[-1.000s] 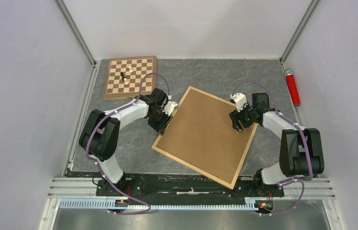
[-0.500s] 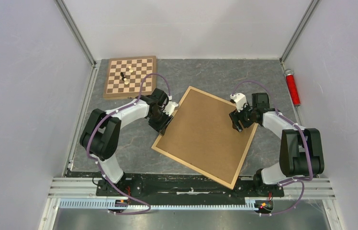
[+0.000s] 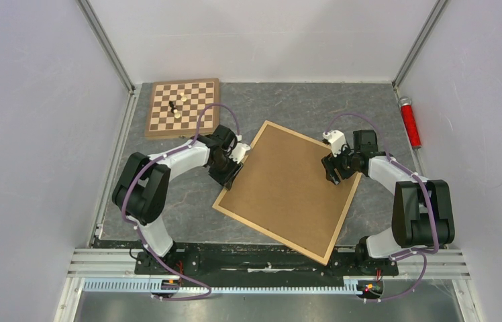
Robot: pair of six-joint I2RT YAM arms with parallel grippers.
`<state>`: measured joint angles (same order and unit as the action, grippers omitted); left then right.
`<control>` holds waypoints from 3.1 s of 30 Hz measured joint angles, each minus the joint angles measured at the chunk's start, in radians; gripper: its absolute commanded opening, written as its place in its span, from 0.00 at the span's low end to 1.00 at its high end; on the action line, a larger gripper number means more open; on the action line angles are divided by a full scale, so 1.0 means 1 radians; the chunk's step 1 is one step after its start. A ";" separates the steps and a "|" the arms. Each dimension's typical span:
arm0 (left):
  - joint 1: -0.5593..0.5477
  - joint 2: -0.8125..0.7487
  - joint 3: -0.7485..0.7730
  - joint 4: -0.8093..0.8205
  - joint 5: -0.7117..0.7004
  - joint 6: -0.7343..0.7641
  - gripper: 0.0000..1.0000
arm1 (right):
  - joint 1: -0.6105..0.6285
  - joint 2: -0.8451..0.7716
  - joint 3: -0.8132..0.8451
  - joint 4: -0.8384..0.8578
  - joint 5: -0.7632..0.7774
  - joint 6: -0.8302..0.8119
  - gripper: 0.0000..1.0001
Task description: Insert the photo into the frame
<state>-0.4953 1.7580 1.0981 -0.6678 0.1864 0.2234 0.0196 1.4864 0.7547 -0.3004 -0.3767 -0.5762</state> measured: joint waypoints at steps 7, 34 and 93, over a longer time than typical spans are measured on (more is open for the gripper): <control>-0.001 0.000 -0.005 0.006 -0.002 0.000 0.44 | 0.000 -0.001 0.000 0.000 0.000 0.000 0.70; -0.011 -0.039 0.033 -0.042 -0.085 0.001 0.45 | 0.003 -0.003 -0.002 -0.004 -0.033 0.002 0.70; -0.246 -0.044 -0.024 -0.004 -0.419 0.001 0.45 | 0.003 -0.048 -0.032 -0.012 -0.055 0.002 0.70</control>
<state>-0.7418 1.7138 1.0744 -0.6716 -0.2325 0.2241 0.0223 1.4387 0.7223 -0.3122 -0.4320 -0.5747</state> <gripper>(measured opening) 0.447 0.705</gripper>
